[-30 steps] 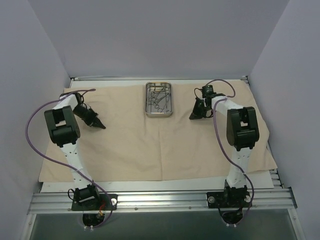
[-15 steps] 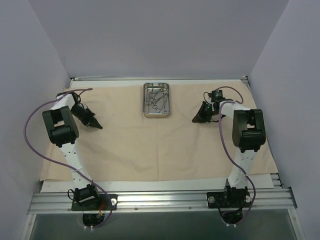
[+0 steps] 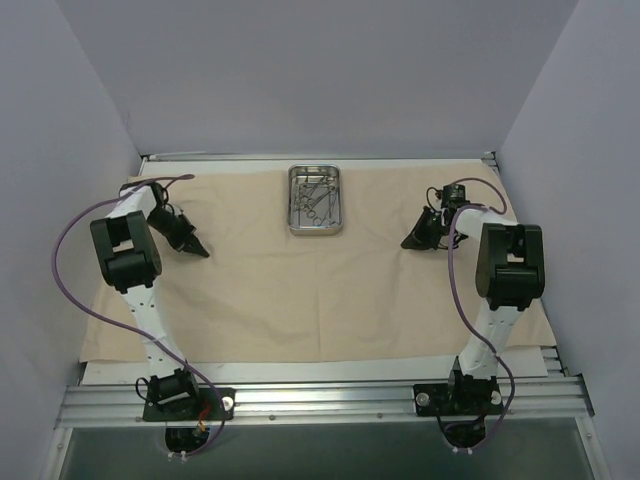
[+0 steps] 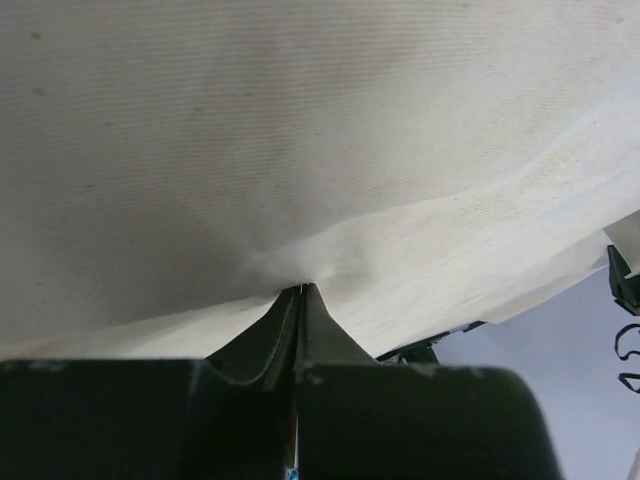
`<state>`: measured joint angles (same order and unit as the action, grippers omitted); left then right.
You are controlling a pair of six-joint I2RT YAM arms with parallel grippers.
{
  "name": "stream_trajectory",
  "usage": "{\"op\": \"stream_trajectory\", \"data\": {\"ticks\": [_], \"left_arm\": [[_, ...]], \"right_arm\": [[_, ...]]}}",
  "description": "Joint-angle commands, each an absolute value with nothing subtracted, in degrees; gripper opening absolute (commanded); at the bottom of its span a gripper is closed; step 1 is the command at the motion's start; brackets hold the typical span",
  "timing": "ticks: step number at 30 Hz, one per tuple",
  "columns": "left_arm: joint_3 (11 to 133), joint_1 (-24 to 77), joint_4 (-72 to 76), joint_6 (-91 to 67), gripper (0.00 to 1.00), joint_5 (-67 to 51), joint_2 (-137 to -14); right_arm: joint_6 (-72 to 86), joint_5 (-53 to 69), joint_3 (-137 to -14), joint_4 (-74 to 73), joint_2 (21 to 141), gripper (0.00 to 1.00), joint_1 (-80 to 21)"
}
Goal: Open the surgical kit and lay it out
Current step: Smooth out the surgical kit at the center of the board.
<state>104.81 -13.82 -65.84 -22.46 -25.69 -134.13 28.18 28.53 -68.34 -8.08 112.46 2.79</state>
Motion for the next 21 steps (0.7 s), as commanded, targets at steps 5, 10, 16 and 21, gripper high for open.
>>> {"op": "stream_trajectory", "data": {"ticks": [5, 10, 16, 21], "left_arm": [[99.2, -11.6, -52.5, -25.0, 0.03, -20.0, -121.5], [96.9, -11.3, -41.9, -31.5, 0.12, -18.9, -114.3], [111.0, -10.5, -45.9, -34.2, 0.11, -21.0, -128.1], [122.2, -9.1, -56.4, -33.4, 0.08, -18.5, -138.2]], "right_arm": [[21.4, 17.3, -79.9, -19.1, 112.0, 0.0, 3.2], [23.2, 18.2, -90.0, -16.3, 115.3, 0.0, 3.5], [26.5, 18.7, -98.2, -13.9, 124.2, 0.0, 3.6], [27.4, 18.5, -101.2, -13.0, 128.7, 0.0, 4.0]]}}
